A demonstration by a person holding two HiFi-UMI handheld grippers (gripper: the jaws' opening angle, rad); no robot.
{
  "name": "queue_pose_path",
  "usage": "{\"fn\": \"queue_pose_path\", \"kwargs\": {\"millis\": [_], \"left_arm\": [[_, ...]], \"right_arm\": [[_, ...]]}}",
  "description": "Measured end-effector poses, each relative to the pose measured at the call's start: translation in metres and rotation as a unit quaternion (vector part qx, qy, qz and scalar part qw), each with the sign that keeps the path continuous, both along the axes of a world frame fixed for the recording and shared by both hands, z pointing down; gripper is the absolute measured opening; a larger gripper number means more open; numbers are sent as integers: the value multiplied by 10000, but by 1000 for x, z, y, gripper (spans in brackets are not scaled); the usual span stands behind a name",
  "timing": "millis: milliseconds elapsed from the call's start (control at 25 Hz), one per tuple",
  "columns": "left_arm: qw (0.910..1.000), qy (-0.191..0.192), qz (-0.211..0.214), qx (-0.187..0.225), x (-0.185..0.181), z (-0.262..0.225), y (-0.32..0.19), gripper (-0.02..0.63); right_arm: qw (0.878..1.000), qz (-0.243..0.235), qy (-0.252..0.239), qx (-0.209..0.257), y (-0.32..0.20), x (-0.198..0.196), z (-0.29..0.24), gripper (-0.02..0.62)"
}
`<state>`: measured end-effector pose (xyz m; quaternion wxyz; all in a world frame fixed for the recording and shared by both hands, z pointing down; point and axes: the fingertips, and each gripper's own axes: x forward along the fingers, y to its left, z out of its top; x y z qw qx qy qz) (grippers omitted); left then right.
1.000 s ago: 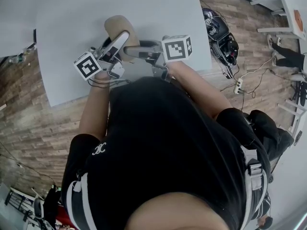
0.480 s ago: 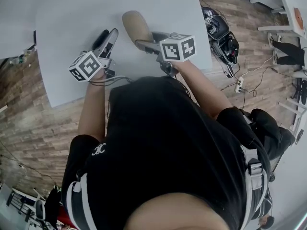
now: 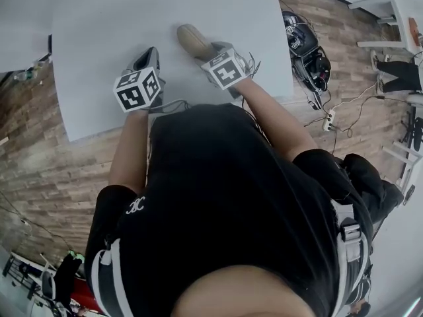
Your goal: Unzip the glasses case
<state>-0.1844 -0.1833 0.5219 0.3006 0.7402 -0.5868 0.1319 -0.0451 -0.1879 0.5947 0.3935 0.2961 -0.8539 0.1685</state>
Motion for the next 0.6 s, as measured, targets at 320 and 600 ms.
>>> {"fn": "queue_pose_path", "kwargs": {"millis": [320,600], "left_arm": [[9999,117,61,1,-1,-1,12,2],[10000,5,51,-47,-5,-1,17,2]], "right_arm": [[9990,-25,453,-32,-14,-7,16,285],[9994,50,330,-55,-22,-17,23,287]]}}
